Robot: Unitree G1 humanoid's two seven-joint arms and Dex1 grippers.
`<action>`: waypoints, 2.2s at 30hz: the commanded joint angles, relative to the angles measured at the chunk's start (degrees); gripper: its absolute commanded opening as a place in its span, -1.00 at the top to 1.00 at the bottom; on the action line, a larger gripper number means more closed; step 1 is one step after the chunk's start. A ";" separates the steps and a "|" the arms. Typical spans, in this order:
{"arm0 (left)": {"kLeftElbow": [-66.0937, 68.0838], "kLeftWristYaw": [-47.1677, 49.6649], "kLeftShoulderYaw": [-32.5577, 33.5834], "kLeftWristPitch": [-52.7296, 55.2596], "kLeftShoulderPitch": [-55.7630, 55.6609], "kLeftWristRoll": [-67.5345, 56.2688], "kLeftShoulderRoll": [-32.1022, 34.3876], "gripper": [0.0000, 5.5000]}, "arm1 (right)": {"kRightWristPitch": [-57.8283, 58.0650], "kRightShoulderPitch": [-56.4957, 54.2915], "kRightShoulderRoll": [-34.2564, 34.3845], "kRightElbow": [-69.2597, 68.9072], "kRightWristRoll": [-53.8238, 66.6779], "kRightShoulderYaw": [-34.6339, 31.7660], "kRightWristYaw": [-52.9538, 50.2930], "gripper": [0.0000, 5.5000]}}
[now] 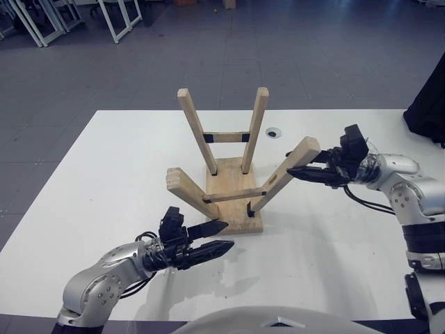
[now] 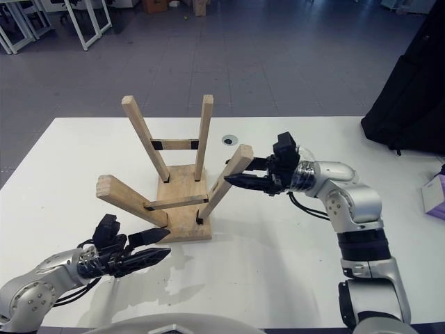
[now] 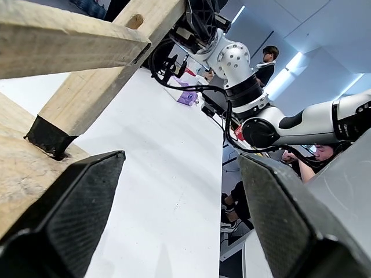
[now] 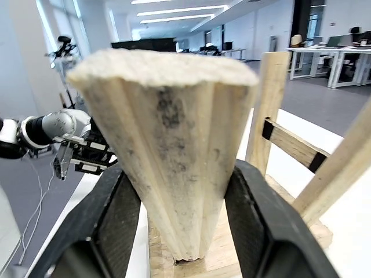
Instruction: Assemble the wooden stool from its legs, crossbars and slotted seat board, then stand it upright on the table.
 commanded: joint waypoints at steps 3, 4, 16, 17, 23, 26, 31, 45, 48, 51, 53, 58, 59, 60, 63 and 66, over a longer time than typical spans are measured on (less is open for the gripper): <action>0.89 -0.57 -1.20 -1.63 -0.13 2.05 -0.59 -0.30 | 0.54 -2.01 -3.16 -1.46 -4.87 4.60 4.19 0.26; 1.00 -0.61 -1.25 -1.81 -0.16 2.31 -0.69 -0.30 | -0.15 -2.15 -3.39 -1.06 -5.59 4.98 4.66 0.26; 0.75 1.18 -2.44 -2.87 0.72 4.04 -1.98 -0.30 | -1.08 -3.63 -4.19 -7.69 -10.75 9.27 1.25 0.27; 0.73 1.55 -2.68 -3.02 0.84 4.31 -2.35 -0.30 | -0.80 -3.84 -4.81 -8.95 -11.52 9.96 1.09 0.27; 0.15 3.02 -3.63 -4.01 2.01 5.46 -4.23 -0.30 | 5.41 -6.80 -7.70 -14.10 -10.51 11.22 1.19 0.27; -0.01 3.75 -4.32 -4.52 2.28 6.04 -5.19 -0.30 | 8.67 -8.72 -7.45 -13.08 -9.26 11.26 1.26 0.27; 0.24 4.43 -5.40 -5.29 2.30 6.89 -6.32 -0.30 | 6.83 -9.92 -7.08 -11.10 -12.89 13.64 1.01 0.27; 0.91 6.00 -7.48 -7.02 2.97 9.06 -9.13 -0.30 | 9.43 -10.41 -6.81 -14.20 -12.18 15.75 0.87 0.27; 1.02 6.20 -8.11 -7.52 3.22 9.79 -9.63 -0.30 | 10.88 -11.44 -6.68 -13.96 -12.32 16.71 1.19 0.27; 1.01 6.52 -8.75 -8.11 3.75 10.43 -10.23 -0.30 | 11.96 -12.65 -6.76 -13.70 -12.37 17.70 1.95 0.27; 1.09 6.71 -9.19 -8.44 3.99 10.87 -10.75 -0.30 | 12.22 -13.34 -6.73 -13.66 -12.69 18.54 2.00 0.27; 1.66 6.91 -10.05 -9.49 4.58 11.90 -11.59 -0.30 | 13.13 -12.94 -6.33 -14.11 -12.99 20.53 1.42 0.27; 1.73 6.93 -10.11 -9.60 4.61 11.96 -11.65 -0.30 | 13.32 -12.73 -6.22 -14.26 -12.97 20.87 1.21 0.27; 1.79 6.96 -10.11 -9.67 4.63 11.98 -11.68 -0.30 | 13.44 -12.53 -6.01 -14.46 -13.03 21.24 0.91 0.27; 1.89 6.94 -10.03 -9.82 4.71 11.96 -11.65 -0.30 | 13.52 -12.08 -5.63 -14.94 -13.68 22.50 0.18 0.27; 2.03 6.95 -9.98 -10.01 4.64 12.05 -11.72 -0.30 | 12.75 -11.25 -5.67 -14.99 -14.59 23.07 -0.58 0.27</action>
